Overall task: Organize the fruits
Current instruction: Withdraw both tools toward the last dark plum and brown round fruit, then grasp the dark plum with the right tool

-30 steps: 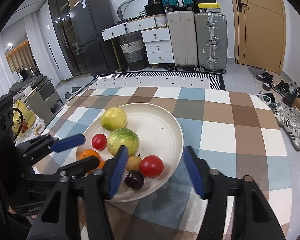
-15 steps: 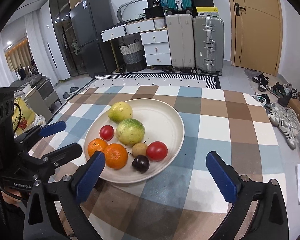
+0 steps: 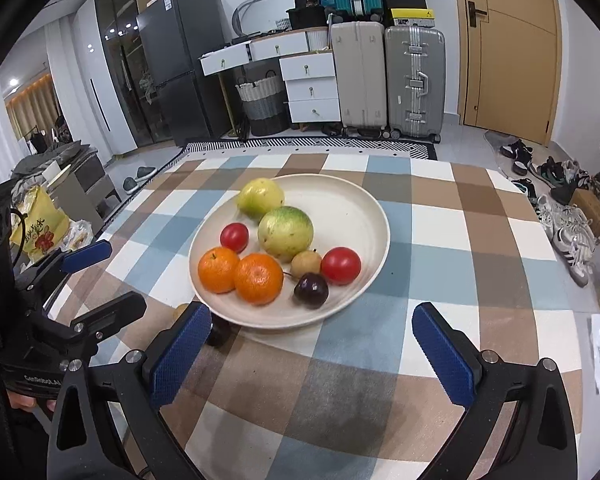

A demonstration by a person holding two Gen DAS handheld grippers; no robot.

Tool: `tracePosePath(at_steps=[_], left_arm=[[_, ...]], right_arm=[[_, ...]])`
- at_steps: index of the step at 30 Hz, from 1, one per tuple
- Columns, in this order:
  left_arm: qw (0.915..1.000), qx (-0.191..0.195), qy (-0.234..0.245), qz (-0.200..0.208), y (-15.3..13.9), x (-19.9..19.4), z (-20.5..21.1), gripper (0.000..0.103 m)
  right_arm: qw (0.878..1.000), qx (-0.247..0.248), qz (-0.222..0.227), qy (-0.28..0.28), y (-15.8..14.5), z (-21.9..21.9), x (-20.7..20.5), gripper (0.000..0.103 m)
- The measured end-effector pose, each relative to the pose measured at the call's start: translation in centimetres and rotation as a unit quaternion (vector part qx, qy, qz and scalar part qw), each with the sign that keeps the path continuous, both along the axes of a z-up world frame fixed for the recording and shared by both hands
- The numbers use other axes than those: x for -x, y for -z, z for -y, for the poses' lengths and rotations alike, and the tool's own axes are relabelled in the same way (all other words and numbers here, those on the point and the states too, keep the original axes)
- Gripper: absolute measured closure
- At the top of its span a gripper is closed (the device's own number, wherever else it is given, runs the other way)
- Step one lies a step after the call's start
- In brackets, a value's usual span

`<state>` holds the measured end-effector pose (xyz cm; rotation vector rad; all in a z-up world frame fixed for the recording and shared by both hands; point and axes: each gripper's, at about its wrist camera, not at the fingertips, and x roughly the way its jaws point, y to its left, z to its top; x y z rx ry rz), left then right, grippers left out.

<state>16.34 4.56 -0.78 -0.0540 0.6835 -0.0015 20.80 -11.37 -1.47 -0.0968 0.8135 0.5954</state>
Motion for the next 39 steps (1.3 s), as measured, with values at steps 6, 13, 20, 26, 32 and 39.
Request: tracePosePath(at_steps=[6,13,20,26,32,39], left_arm=[[0.9999,-0.001,-0.015,-0.005,0.6,0.6,-0.8,0.001],[0.9994,-0.001,-0.028,-0.018,1.3,0.1,-1.9,0.001],[0.9986,0.022,-0.043,-0.020,1.6,-0.1,-3.1,0.001],[0.9982,0.030,-0.048,-0.022,1.6,-0.3,-3.2,0.001],[0.9981,0.026,-0.052,-0.017,1.5,-0.2,-3.2,0.001],[0.9970,0.043,-0.063,-0.013,1.5,-0.1,-4.0,0.001]], right_arm=[[1.000,0.013,-0.015,-0.017,1.2,-1.3,0.5,0.001],[0.997,0.027,-0.043,-0.058,3.3,-3.3,1.1,0.001],[0.994,0.038,-0.049,-0.086,4.5,-4.8,1.9,0.002],[0.993,0.069,-0.040,-0.091,5.3,-6.2,2.2,0.011],[0.992,0.074,-0.042,-0.097,5.7,-7.0,2.1,0.022],[0.989,0.092,-0.038,-0.107,5.9,-8.3,2.1,0.026]])
